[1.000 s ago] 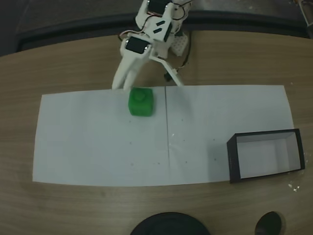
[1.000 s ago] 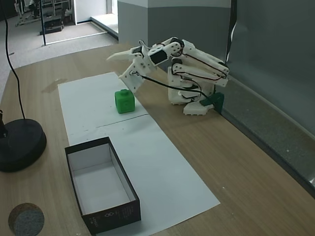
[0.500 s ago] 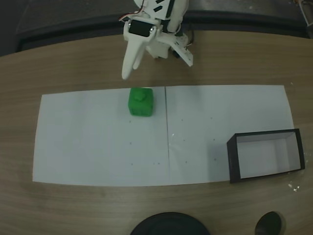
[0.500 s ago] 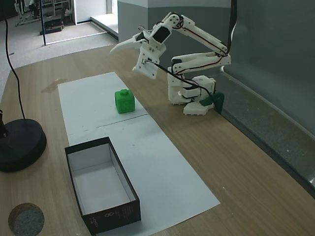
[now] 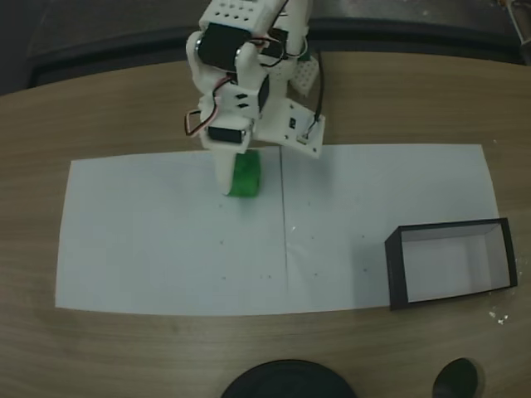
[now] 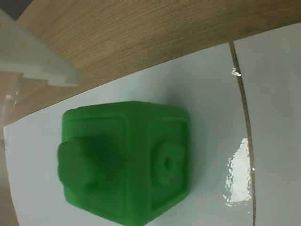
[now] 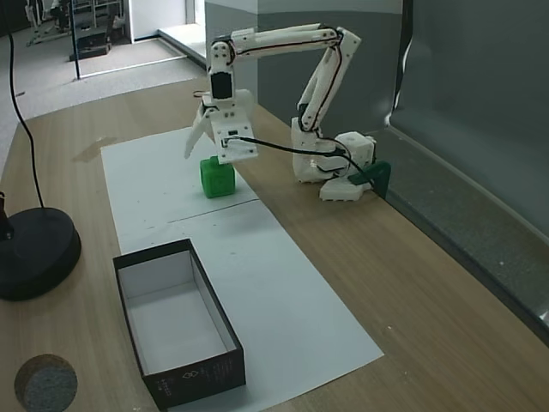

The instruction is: Grab a green square and put it in the box.

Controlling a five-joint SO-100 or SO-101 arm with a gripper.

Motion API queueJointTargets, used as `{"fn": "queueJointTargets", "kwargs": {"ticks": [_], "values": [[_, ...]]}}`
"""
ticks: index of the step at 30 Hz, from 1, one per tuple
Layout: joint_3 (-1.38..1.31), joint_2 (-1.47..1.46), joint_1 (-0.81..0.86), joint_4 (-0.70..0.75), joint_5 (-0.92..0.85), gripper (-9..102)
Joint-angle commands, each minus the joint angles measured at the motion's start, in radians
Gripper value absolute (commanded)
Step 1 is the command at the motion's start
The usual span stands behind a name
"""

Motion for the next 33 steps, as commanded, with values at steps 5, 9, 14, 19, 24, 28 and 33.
{"fn": "queueJointTargets", "kwargs": {"ticks": [5, 9, 14, 19, 24, 28, 33], "values": [[-0.077, -0.15, -0.003, -0.064, 0.015, 39], [-0.072, -0.183, 0.003, -0.104, 0.015, 39], [-0.074, -0.196, -0.006, -0.114, 0.014, 26], [-0.078, -0.195, -0.026, -0.144, 0.009, 8], [-0.161, -0.166, -0.107, -0.16, 0.015, 8], [-0.344, -0.106, -0.216, -0.153, 0.058, 8], [-0.591, -0.009, -0.402, -0.15, 0.08, 8]]}}
